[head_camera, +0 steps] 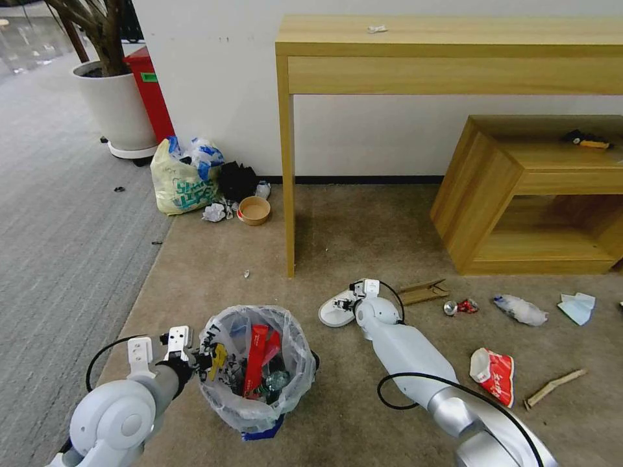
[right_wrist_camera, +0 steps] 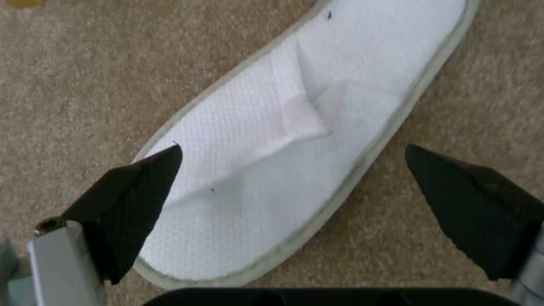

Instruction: Pick up the trash bin and place the garbage on the floor into it.

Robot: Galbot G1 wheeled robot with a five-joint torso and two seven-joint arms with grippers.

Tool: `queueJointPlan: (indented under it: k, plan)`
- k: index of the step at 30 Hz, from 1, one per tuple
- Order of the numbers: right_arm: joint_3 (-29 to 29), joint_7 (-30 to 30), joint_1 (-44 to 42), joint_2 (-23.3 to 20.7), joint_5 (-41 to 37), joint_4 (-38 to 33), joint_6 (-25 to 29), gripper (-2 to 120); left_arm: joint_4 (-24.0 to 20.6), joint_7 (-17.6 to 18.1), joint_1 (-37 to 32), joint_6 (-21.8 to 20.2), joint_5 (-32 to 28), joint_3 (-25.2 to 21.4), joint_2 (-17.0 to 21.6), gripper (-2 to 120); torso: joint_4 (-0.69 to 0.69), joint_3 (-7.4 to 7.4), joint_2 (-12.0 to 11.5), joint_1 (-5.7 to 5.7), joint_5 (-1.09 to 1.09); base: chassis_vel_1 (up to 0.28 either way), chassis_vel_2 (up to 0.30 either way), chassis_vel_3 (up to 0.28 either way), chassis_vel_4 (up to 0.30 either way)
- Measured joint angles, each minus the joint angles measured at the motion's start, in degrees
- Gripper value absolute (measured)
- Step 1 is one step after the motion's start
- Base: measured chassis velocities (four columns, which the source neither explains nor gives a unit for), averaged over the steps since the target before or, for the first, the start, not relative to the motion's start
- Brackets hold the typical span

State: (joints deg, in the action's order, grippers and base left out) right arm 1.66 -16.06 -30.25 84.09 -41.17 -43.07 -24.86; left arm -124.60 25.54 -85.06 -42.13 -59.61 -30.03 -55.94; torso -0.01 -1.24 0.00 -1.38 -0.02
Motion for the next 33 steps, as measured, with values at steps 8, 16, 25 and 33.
queueJointPlan:
  k: [8,16,25,33]
  plan:
    - [0.09,0.86,0.58,0.51,-0.29,1.53,1.59,100,0.11,-0.29,-0.1,0.0,0.04,0.18,-0.17,0,0.0,0.0,0.0,0.0,0.0,0.0,0.0,0.0,0.0]
    - [0.3,1.12,1.26,1.25,-0.47,3.67,2.1,82,-0.22,-0.34,-0.22,0.0,0.02,0.14,-0.12,0,0.0,0.0,0.0,0.0,0.0,0.0,0.0,0.0,0.0]
    - [0.62,2.01,1.2,0.7,-0.14,5.08,3.47,47,-0.6,-0.46,-0.48,0.0,-0.03,0.01,0.22,0,0.0,0.0,0.0,0.0,0.0,0.0,0.0,0.0,0.0]
    - [0.79,2.69,0.82,-0.14,0.63,5.4,4.44,19,-0.97,-0.52,-0.56,0.0,-0.12,0.08,0.13,0,0.0,0.0,0.0,0.0,0.0,0.0,0.0,0.0,0.0]
